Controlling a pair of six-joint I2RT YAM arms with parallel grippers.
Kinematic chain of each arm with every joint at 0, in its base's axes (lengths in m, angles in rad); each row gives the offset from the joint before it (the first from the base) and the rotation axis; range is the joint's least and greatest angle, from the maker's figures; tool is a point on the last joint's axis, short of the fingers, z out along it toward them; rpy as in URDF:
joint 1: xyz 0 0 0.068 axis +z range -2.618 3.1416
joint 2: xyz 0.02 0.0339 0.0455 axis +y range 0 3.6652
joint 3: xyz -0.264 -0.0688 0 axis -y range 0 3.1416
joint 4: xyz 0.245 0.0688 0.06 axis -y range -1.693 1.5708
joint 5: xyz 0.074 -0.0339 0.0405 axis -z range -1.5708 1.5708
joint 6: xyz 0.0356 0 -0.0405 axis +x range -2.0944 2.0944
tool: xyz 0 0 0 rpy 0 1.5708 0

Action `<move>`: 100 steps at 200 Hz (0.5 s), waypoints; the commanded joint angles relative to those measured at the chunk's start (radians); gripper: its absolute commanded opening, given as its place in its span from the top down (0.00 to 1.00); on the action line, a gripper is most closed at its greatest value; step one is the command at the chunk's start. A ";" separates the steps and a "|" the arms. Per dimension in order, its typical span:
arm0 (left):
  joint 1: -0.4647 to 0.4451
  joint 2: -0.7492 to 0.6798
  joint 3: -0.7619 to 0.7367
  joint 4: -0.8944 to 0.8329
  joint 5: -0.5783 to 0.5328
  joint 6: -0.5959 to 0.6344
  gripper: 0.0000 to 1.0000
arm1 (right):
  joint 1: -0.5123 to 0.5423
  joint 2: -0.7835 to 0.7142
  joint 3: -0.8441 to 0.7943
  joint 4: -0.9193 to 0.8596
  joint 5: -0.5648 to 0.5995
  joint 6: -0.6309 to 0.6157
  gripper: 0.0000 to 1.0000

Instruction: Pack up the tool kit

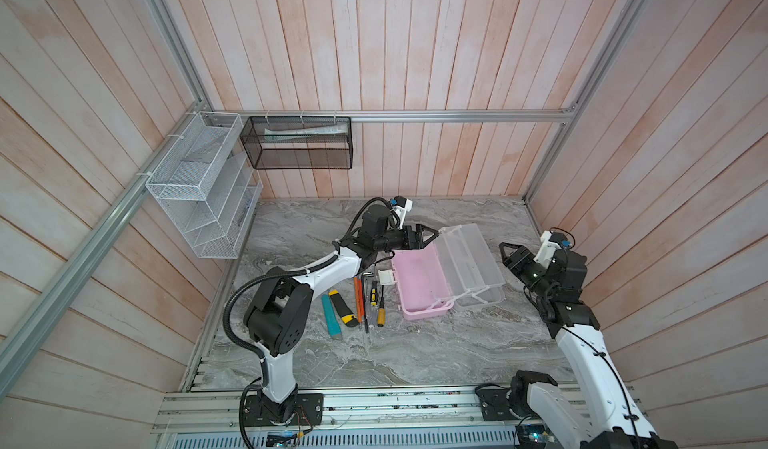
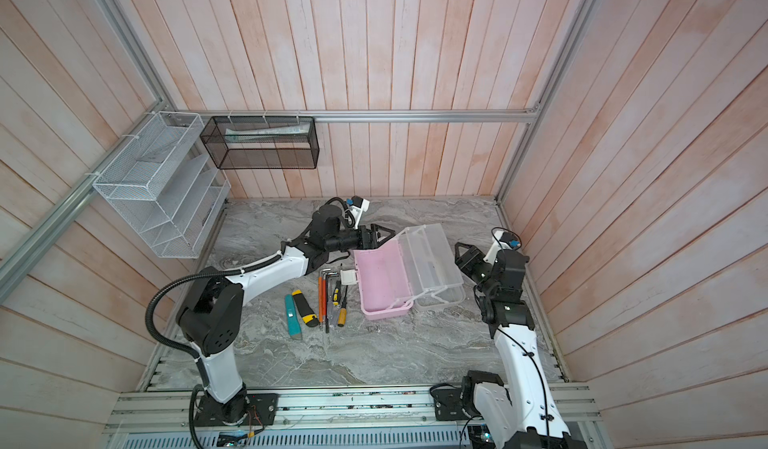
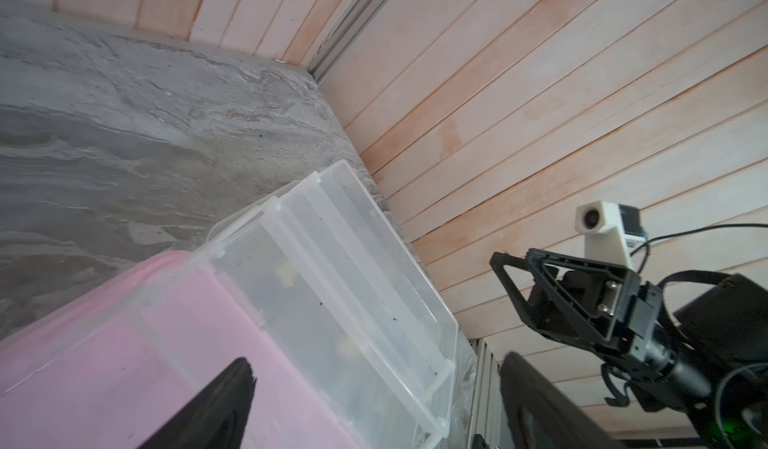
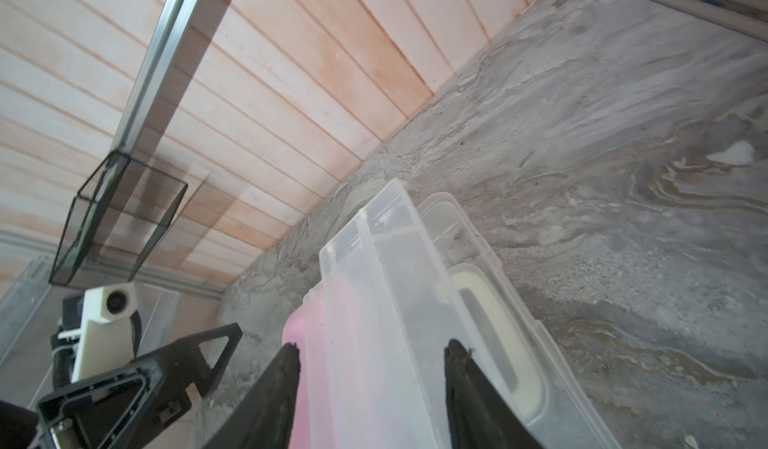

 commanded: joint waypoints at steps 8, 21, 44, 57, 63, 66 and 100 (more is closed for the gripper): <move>0.009 -0.171 -0.141 -0.171 -0.318 0.100 0.06 | 0.261 0.070 0.092 -0.079 0.240 -0.127 0.49; 0.010 -0.236 -0.206 -0.231 -0.432 0.111 0.07 | 0.375 0.109 0.118 -0.077 0.311 -0.138 0.49; 0.010 -0.337 -0.303 -0.362 -0.614 0.093 0.10 | 0.545 0.179 0.144 -0.057 0.422 -0.165 0.49; 0.012 -0.392 -0.360 -0.420 -0.685 0.055 0.12 | 0.610 0.209 0.156 -0.055 0.460 -0.180 0.49; 0.013 -0.417 -0.389 -0.431 -0.697 0.040 0.13 | 0.628 0.216 0.156 -0.056 0.466 -0.184 0.49; 0.014 -0.429 -0.403 -0.434 -0.701 0.031 0.13 | 0.636 0.219 0.154 -0.053 0.470 -0.184 0.49; 0.010 -0.480 -0.532 -0.409 -0.677 -0.055 0.21 | 0.660 0.216 0.101 -0.008 0.403 -0.156 0.49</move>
